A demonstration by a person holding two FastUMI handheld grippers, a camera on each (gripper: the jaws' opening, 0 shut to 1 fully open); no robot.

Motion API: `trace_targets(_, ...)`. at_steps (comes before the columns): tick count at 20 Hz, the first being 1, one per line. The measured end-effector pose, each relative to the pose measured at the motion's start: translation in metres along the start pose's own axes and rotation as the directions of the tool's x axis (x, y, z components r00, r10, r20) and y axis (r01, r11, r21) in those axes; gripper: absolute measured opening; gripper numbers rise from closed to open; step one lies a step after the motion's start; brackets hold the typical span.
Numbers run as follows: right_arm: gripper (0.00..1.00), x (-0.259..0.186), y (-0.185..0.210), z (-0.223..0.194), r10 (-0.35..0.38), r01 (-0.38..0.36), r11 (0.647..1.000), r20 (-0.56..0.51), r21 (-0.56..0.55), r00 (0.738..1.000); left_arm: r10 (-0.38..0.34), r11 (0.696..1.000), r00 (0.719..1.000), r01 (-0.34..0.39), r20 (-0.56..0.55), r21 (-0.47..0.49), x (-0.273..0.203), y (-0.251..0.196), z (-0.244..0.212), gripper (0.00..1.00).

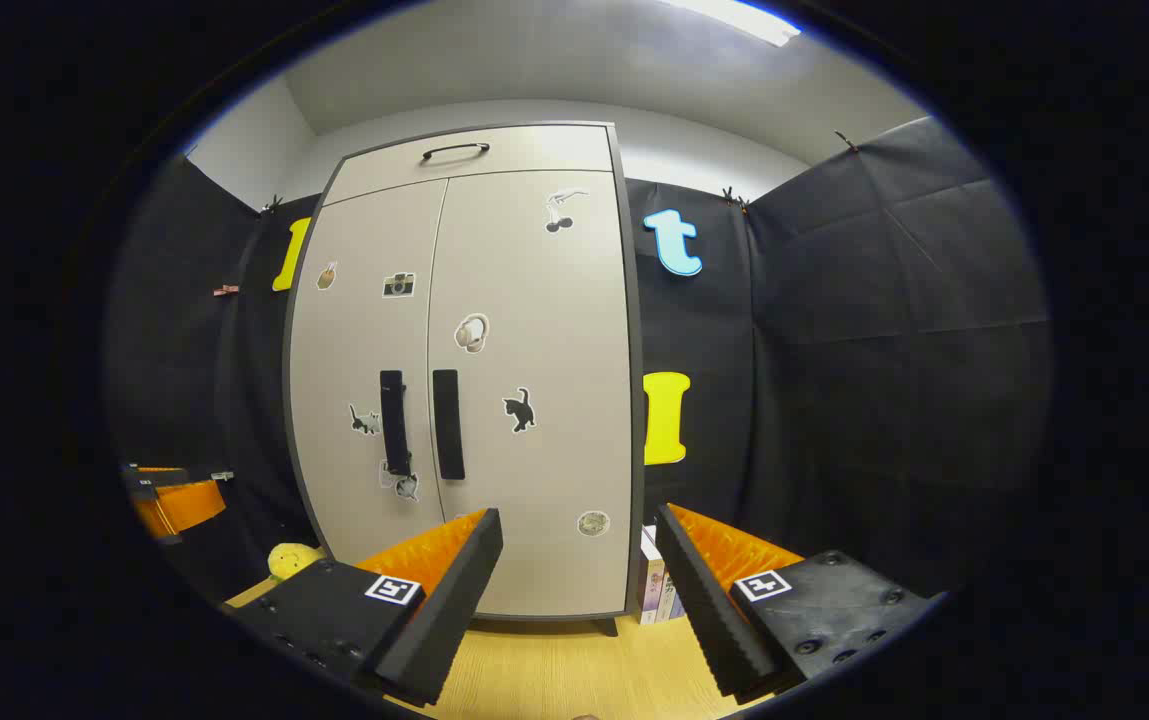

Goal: Open the right door of the double-door shoe cabinet with the right hand, and open the left door with the left hand.

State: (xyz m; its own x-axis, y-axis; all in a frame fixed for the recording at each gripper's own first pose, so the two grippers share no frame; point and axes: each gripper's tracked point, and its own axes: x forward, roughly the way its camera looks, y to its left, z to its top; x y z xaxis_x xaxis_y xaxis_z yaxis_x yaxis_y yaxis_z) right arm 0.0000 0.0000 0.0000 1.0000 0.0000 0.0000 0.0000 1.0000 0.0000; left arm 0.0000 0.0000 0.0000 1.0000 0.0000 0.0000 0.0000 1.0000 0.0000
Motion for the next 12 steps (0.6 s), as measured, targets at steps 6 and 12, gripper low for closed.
trace_targets(6,0.98,0.0026,0.0048,-0.0052,0.002,-0.002,1.0,-0.03,0.004,1.0,-0.01,1.0,1.0,0.01,0.008,0.007,-0.0001,-0.0006,0.003,0.95)
trace_targets(12,0.98,0.0049,0.0085,-0.0037,0.011,-0.011,1.0,-0.044,0.004,0.999,0.004,1.0,1.0,-0.004,-0.002,0.014,-0.001,0.002,0.0013,0.95)
